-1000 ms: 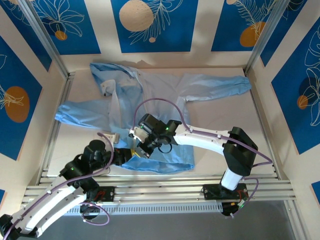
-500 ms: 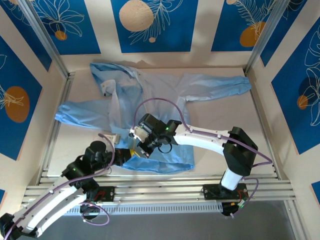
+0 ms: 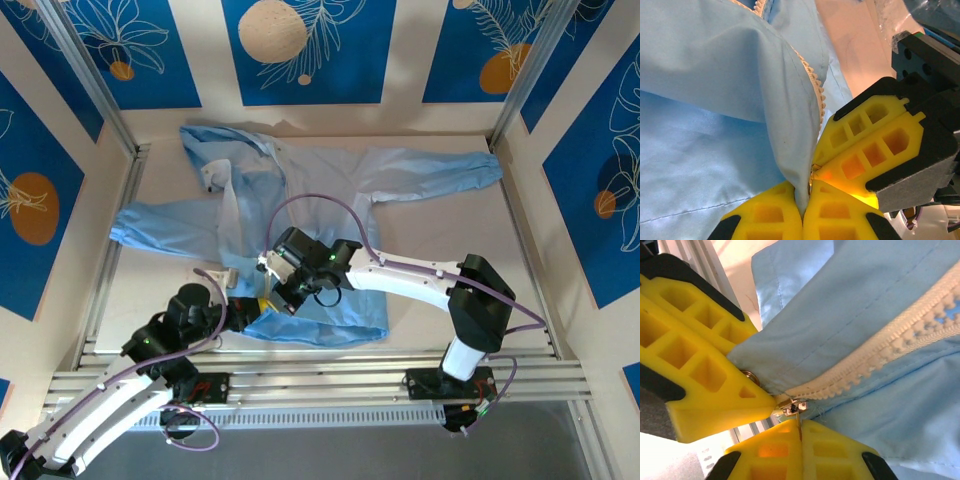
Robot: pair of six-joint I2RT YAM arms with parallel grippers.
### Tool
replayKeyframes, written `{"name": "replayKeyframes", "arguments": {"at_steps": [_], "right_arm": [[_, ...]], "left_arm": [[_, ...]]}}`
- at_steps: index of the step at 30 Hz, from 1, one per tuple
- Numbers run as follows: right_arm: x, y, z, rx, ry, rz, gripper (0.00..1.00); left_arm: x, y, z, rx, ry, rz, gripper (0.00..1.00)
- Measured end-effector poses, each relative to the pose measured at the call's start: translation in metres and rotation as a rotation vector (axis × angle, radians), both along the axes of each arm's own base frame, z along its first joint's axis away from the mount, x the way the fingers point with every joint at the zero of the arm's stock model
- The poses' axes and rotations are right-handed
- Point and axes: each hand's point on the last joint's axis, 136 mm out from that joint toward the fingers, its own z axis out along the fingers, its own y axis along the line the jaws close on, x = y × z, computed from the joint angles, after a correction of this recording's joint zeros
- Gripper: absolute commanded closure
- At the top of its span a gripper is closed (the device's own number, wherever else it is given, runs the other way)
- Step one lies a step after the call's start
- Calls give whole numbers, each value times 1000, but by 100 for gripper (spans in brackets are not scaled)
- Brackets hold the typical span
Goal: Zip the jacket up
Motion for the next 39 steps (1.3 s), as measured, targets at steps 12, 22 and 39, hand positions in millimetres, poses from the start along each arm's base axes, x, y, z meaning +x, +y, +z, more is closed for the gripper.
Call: {"name": "replayKeyframes", "arguments": {"at_steps": [12,22,39], "right_arm": [[5,0,-2,-19,-40,-28,100],[8,-1,-2,-23,-44,-48,100],[30,-9,0,-44,-102,-126,100]], "left_arm": [[-1,0,-1,-2,11,0,100],[-3,-2,-2,-7,16,-12,100],[-9,-5,-4,-30,41,-38,100]]}}
